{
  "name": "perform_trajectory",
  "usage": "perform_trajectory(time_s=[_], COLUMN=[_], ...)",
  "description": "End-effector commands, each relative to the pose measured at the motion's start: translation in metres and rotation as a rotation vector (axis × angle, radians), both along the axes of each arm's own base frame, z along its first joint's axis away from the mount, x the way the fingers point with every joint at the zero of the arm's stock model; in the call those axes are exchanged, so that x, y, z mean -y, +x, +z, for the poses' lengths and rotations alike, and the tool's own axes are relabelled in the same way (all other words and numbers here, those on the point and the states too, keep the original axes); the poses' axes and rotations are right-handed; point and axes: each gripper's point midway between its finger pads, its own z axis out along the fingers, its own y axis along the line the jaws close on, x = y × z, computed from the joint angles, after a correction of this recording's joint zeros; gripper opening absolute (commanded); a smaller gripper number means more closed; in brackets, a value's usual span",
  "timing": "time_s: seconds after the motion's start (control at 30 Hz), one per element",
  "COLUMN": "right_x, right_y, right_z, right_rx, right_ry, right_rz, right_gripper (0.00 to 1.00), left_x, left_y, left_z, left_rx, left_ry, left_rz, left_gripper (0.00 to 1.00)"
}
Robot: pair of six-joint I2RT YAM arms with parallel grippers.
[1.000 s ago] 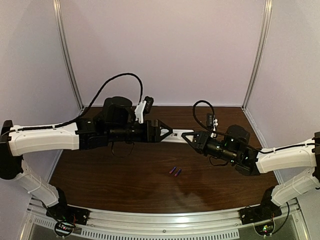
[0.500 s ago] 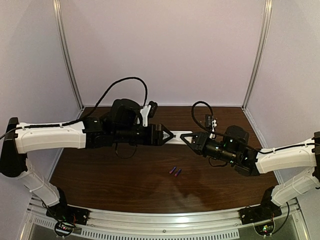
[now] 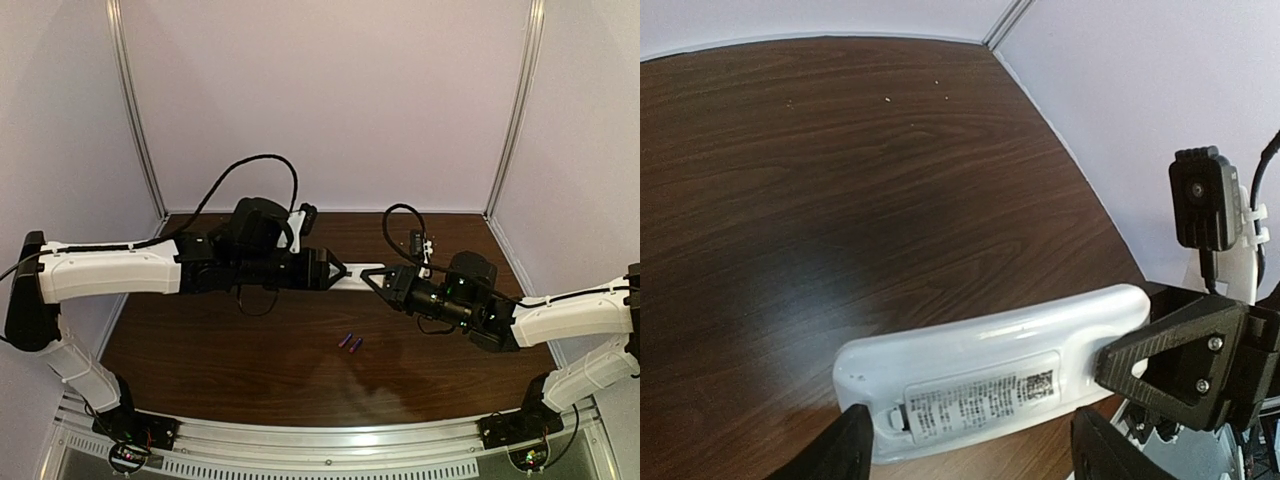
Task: Load the batteries into the remote control
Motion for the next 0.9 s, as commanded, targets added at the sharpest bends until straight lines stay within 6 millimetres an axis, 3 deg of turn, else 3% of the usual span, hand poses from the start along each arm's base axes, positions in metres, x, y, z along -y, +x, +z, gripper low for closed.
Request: perform_trajectory(time_s=[0.0,0.43,0.87], right_x=[-0.006,-0.010,-0.009], right_y=[-0.001,0.007,0.005], right_z=[0.026,0.022,0.025], right_rx=[0.054,0.051,0.063], right_ry=[0.047,0.028,0.042], right_rz=[0.015,-0.010,-0.010], right_gripper=[0.00,0.00,0.00], left_x=[0.005,0.020,0.003], left_y=[0.006,-0.004,0.010], left_z=[0.004,0.004,-0.016], left_rx=[0.019,0.022,0.000], left_ry=[0.003,-0.017,0.055], left_rz=[0.000,-0.103,0.029], left_gripper=[0.70,0.67,0.68])
